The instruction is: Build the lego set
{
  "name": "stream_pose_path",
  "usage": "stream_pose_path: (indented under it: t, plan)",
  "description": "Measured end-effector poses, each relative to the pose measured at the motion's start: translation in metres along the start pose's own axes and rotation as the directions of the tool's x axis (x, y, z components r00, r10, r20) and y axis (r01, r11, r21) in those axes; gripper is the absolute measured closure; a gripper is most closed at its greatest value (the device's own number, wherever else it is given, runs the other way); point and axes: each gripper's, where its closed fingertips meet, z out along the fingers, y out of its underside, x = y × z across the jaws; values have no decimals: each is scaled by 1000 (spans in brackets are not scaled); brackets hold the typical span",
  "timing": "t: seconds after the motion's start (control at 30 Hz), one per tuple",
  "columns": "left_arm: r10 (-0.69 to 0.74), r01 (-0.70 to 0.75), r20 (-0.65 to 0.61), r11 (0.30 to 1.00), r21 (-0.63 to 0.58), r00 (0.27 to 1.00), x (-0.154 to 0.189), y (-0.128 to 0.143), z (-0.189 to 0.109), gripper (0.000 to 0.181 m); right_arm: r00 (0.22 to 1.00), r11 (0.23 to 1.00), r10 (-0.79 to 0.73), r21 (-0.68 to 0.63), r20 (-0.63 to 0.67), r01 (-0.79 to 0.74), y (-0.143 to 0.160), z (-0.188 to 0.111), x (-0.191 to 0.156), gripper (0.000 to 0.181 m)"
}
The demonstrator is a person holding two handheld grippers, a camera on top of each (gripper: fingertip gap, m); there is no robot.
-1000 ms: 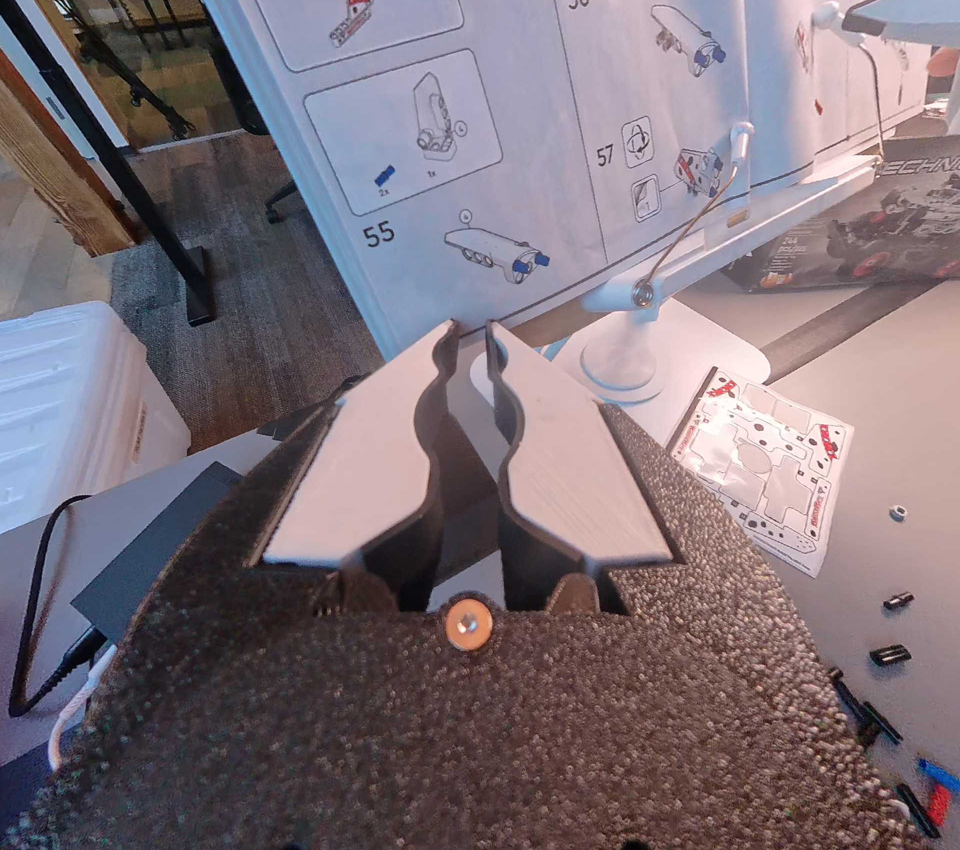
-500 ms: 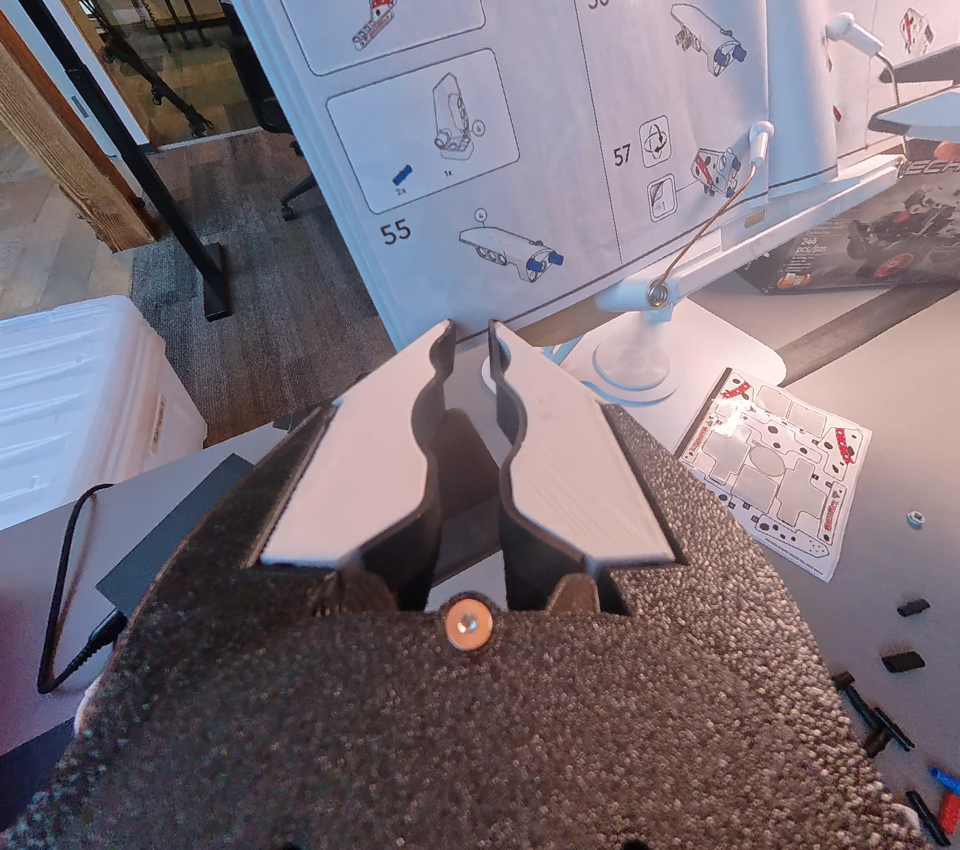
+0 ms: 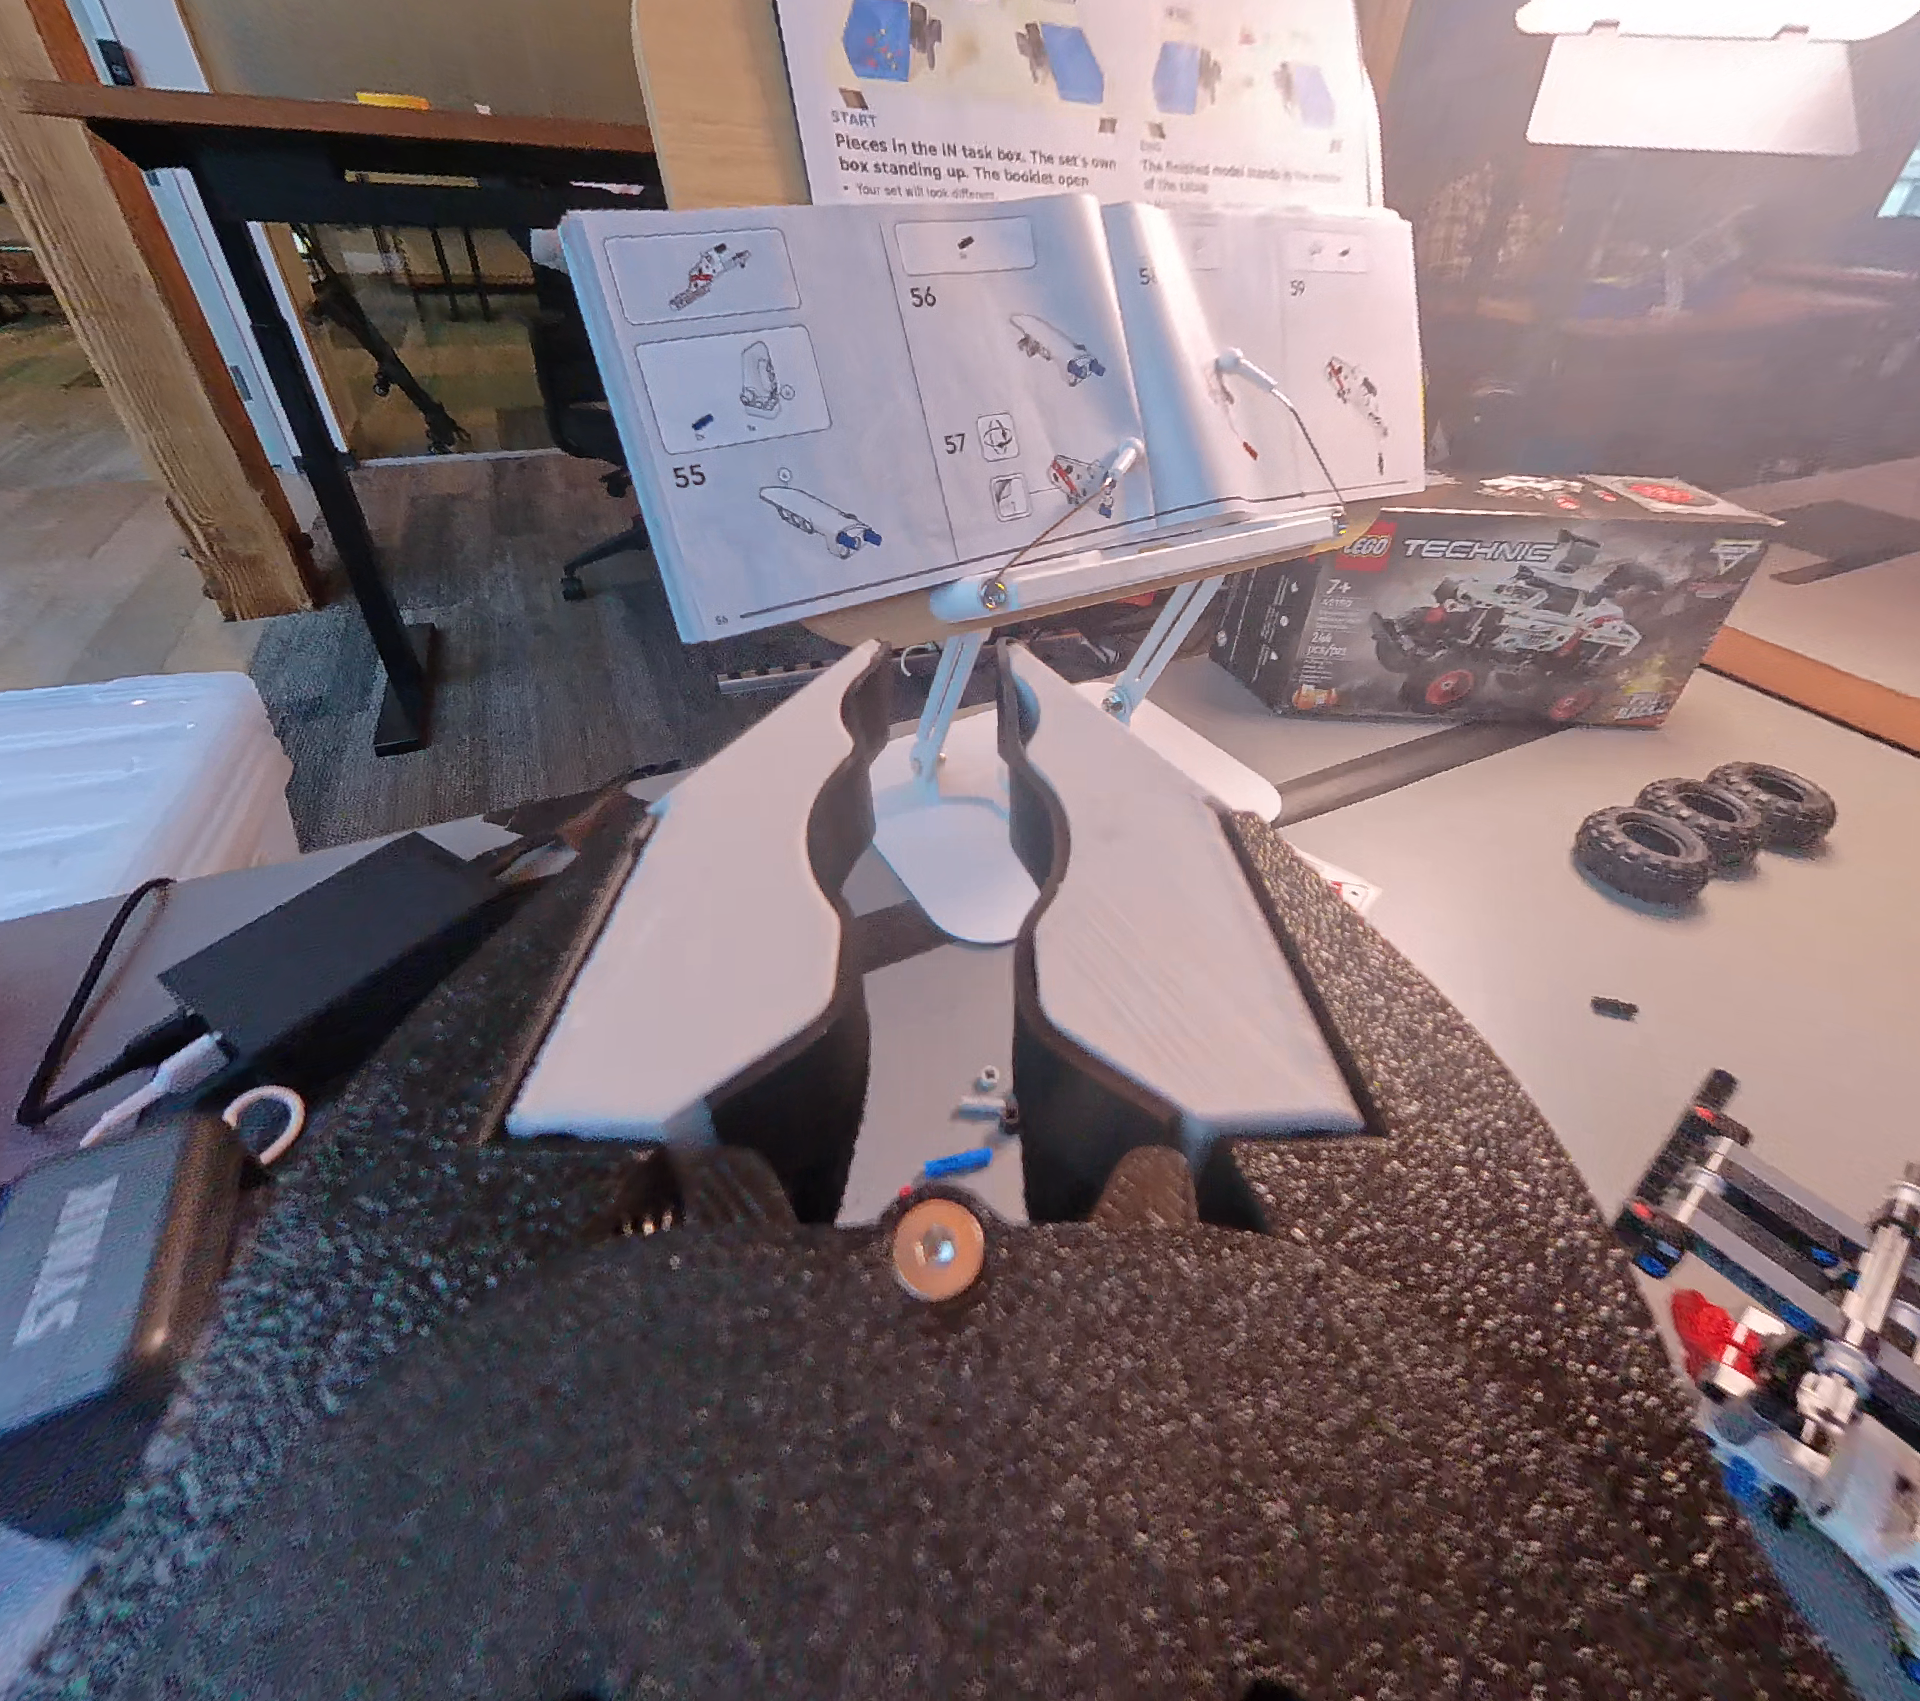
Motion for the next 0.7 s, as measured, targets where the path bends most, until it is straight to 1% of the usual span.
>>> stream_pose_path:
  t: [0.07, 0.17, 0.2, 0.27, 0.3, 0.37, 0.43, 0.5, 0.57, 0.63, 0.7]
  plan:
    - [-29, 29, 16, 999, 27, 999, 10, 1, -22, 161, 999, 999, 32, 37, -44, -30, 15, -19, 0, 138]
    - [-59, 59, 17, 998, 30, 998, 28, 11, -59, 157, 992, 994, -11, 110, -127, 25, 35, -36, 7, 146]
    - [-67, 67, 16, 997, 35, 998, 34, 16, -73, 157, 990, 993, -31, 109, -140, 46, 36, -38, 8, 147]
    - [-70, 69, 13, 997, 35, 997, 49, 29, -101, 155, 988, 985, -93, 136, -127, 110, 23, -40, 3, 144]
    - [-71, 71, 5, 997, 28, 997, 57, 38, -115, 153, 983, 978, -120, 151, -140, 141, 19, -42, 3, 145]
    - [-64, 64, 1, 998, 12, 998, 70, 55, -141, 151, 986, 982, -114, 137, -121, 130, 24, -40, -2, 144]
    - [-32, 33, 20, 999, -14, 999, 74, 74, -162, 149, 993, 987, -88, 131, -79, 98, 26, -38, -10, 143]
    - [-63, 63, 11, 997, -48, 998, 78, 89, -179, 145, 991, 985, -109, 126, -74, 118, 27, -38, -15, 143]
    - [-81, 81, 7, 995, -58, 997, 81, 96, -190, 140, 989, 983, -133, 120, -60, 139, 27, -37, -21, 143]
    - [-85, 85, -1, 994, -64, 996, 82, 101, -194, 136, 990, 985, -130, 106, -46, 134, 28, -37, -24, 143]
    - [-100, 98, -18, 991, -88, 995, 83, 105, -191, 129, 993, 988, -116, 95, -31, 118, 28, -38, -27, 143]
